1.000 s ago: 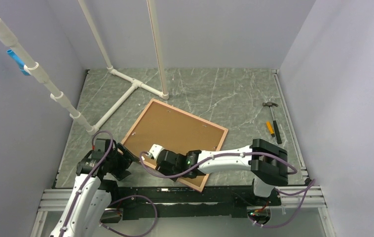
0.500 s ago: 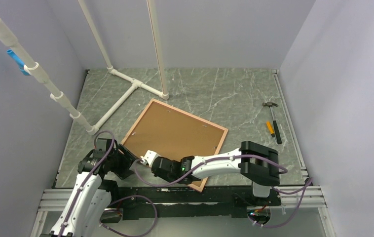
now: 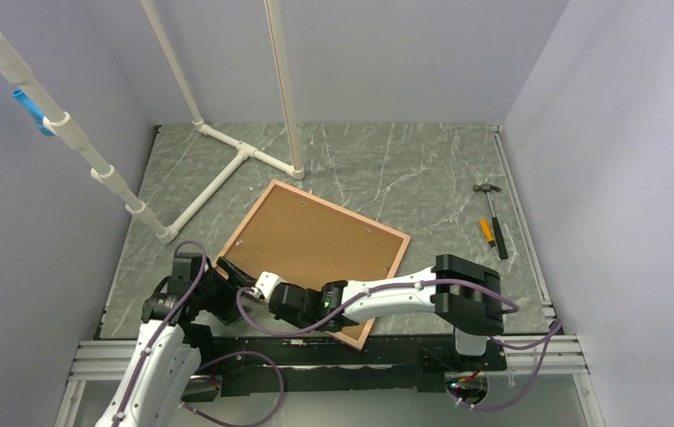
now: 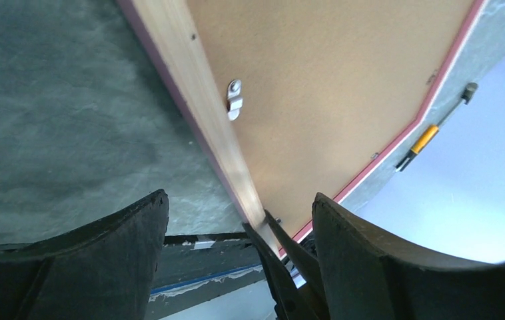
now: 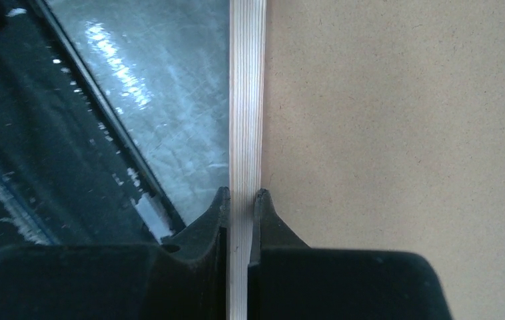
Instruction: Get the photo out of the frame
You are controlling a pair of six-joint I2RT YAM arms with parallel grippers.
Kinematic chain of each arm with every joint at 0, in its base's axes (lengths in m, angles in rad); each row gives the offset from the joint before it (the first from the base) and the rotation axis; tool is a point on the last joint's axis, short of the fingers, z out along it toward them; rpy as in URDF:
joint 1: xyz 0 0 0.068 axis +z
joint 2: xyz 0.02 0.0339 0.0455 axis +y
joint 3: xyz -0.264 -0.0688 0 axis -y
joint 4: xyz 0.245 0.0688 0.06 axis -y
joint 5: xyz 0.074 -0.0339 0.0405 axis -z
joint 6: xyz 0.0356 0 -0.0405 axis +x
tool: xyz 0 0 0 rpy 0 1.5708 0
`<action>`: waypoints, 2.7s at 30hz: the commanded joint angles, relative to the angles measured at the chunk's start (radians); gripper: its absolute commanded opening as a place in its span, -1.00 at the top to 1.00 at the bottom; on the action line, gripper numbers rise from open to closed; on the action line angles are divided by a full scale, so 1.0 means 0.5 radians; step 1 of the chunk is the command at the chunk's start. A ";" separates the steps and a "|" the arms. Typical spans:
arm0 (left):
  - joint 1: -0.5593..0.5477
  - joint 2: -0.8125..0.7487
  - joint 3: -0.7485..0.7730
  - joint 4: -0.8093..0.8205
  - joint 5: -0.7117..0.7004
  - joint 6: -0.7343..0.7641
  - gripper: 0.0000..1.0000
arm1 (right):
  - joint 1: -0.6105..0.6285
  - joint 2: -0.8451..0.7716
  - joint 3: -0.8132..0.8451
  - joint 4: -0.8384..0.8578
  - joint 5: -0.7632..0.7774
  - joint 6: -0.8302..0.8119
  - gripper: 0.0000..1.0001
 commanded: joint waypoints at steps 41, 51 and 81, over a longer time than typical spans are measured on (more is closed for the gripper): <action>0.013 -0.528 -0.037 0.323 0.140 -0.405 -0.14 | -0.275 -0.545 -0.004 0.486 -0.799 0.355 1.00; 0.012 -0.411 0.047 0.310 0.154 -0.304 0.58 | -0.273 -0.551 0.085 0.359 -0.865 0.314 1.00; 0.014 -0.122 1.214 -0.834 -0.245 -0.545 1.00 | 0.668 -0.776 0.362 -0.547 0.681 0.011 -0.99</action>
